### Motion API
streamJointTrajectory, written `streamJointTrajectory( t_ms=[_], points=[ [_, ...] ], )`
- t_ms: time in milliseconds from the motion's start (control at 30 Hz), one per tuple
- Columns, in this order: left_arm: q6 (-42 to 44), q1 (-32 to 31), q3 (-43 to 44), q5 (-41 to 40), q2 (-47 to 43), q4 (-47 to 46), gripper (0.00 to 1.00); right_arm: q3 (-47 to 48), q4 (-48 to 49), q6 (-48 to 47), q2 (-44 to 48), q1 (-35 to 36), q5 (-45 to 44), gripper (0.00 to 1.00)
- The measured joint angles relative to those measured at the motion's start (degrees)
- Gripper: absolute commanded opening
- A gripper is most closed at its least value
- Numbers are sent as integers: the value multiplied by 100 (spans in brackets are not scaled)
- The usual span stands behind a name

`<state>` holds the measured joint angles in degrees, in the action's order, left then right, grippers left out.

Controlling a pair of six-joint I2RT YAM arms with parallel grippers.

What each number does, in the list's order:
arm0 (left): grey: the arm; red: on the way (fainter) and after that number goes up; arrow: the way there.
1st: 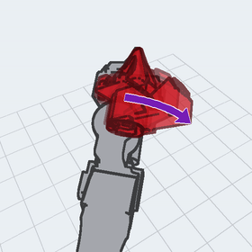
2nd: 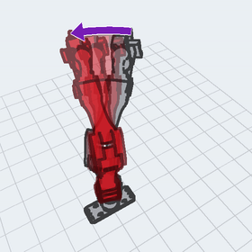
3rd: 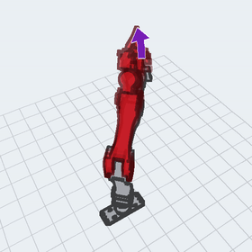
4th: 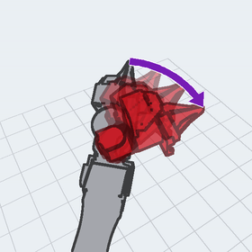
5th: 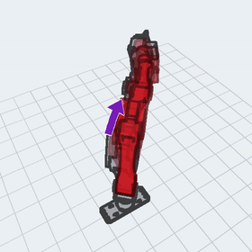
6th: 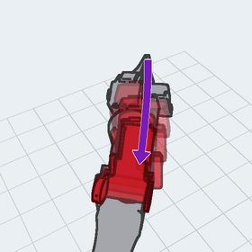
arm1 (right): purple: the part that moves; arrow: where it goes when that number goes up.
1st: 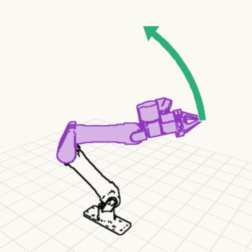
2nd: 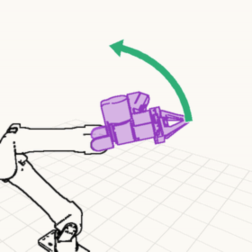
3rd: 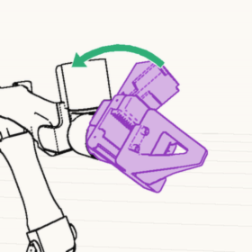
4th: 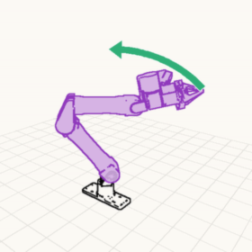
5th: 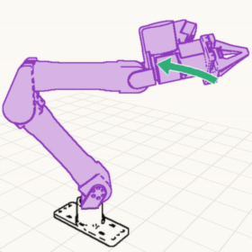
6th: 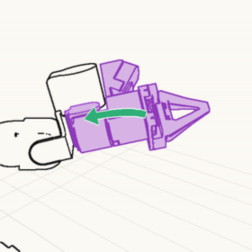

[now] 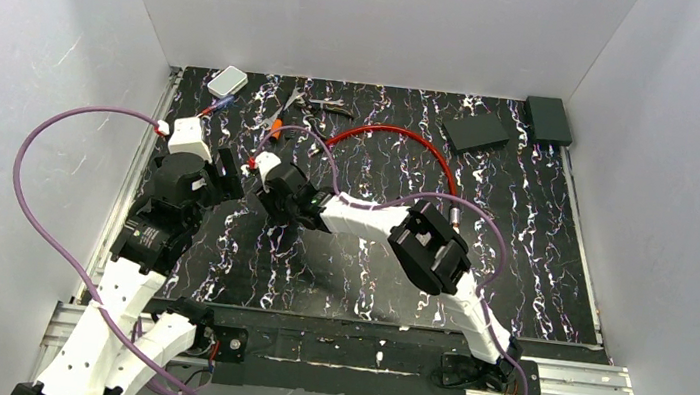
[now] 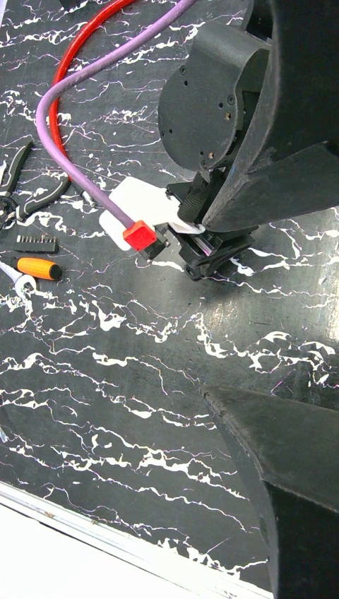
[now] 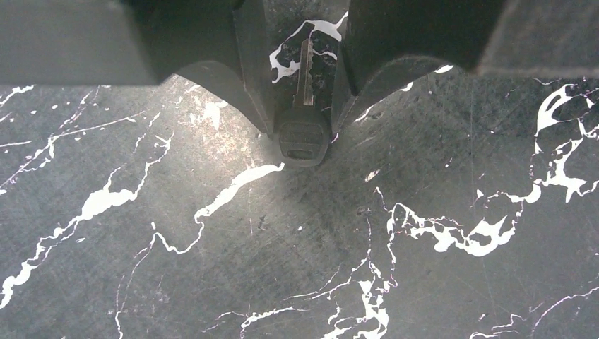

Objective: Unlock with the key

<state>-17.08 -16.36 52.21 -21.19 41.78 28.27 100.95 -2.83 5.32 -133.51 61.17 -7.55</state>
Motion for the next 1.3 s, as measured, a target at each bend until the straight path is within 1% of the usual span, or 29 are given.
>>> streamJointTrajectory(
  t_ms=[133, 200, 300, 400, 600, 767, 800, 833, 900, 933, 1000, 1033, 1133, 1300],
  points=[
    [0, 0, 0, 0, 0, 0, 78, 0, 20, -103, -15, 72, -186, 34],
    [0, 0, 0, 0, 0, 0, 78, 0, 22, -122, -17, 111, -291, 27],
    [2, 0, 0, 11, 0, -2, 78, -2, 35, -149, -17, 142, -391, 26],
    [13, 0, -7, 76, 0, -42, 78, -107, 173, -155, 13, 155, -417, 23],
    [22, 0, -11, 262, 17, -149, 78, -863, 533, -131, 442, 155, -380, 22],
    [52, 0, -20, 452, 42, -232, 78, -1663, 592, -125, 1036, 160, -367, 22],
    [59, 0, -26, 501, 46, -247, 78, -1777, 590, -120, 1137, 160, -365, 24],
    [61, 0, -37, 542, 46, -256, 78, -1849, 599, -116, 1211, 160, -365, 29],
    [63, 0, -55, 599, 48, -260, 78, -1958, 621, -94, 1360, 160, -337, 51],
    [66, 0, -68, 621, 48, -267, 78, -1987, 643, -70, 1414, 160, -299, 60],
    [68, 0, -92, 654, 50, -273, 78, -1985, 669, -63, 1469, 160, -240, 70],
    [70, 0, -96, 664, 52, -275, 78, -1980, 688, -28, 1475, 160, -214, 73],
    [79, 0, -96, 658, 52, -278, 78, -1867, 623, -28, 1440, 160, -136, 76],
    [59, 0, -96, 387, 50, -260, 78, -1075, 555, -24, 953, 160, -105, 75]
  ],
)
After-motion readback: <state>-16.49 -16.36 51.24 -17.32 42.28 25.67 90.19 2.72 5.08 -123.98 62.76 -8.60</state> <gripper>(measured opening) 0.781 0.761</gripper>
